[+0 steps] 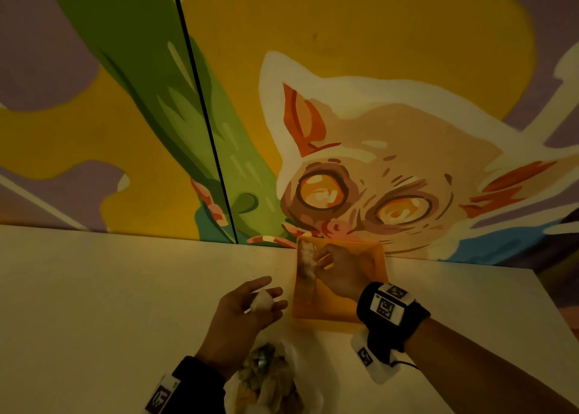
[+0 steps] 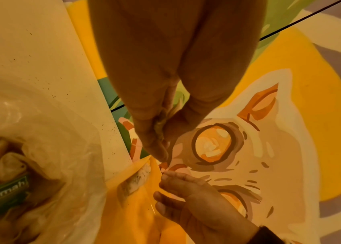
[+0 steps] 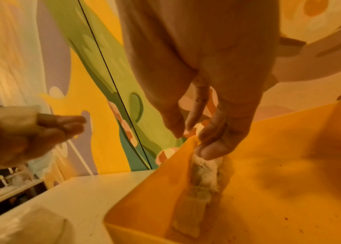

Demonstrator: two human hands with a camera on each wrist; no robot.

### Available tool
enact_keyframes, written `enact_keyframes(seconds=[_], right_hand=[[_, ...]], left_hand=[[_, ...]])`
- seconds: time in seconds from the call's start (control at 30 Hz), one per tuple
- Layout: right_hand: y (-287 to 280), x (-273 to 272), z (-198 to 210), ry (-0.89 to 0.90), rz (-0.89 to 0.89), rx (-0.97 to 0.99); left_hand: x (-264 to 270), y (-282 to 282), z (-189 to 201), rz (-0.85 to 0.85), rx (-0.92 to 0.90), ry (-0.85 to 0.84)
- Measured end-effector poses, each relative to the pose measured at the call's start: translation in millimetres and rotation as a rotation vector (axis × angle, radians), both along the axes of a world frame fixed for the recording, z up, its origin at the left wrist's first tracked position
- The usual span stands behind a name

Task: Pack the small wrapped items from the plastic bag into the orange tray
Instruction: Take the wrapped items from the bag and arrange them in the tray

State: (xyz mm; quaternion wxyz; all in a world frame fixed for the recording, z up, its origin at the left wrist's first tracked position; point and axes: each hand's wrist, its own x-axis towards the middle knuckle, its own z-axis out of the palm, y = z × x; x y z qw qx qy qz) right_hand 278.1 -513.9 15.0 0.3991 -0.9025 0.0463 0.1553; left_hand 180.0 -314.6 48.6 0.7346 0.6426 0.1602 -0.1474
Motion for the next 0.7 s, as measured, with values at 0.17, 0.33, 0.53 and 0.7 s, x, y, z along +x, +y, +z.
enact_keyframes(seconds=[0.17,0.33,0.53,0.7], right_hand=[[-1.6,-27.4,6.7,-0.040,0.185,0.075],[-7.0,-29.4,3.2,0.107,0.316,-0.113],[2.5,-1.6,-1.5,0.228,0.405,-0.343],[18.5,15.8,-12.8,0.324,0.385,-0.484]], left_hand=[[-2.6,-6.9,3.4,-0.020,-0.001,0.001],[-5.8,-11.3,6.1,-0.044,0.013,-0.018],[-5.3,-8.6,6.3,-0.044,0.019,-0.048],[-4.7,-6.2,2.5,-0.034,0.053,-0.066]])
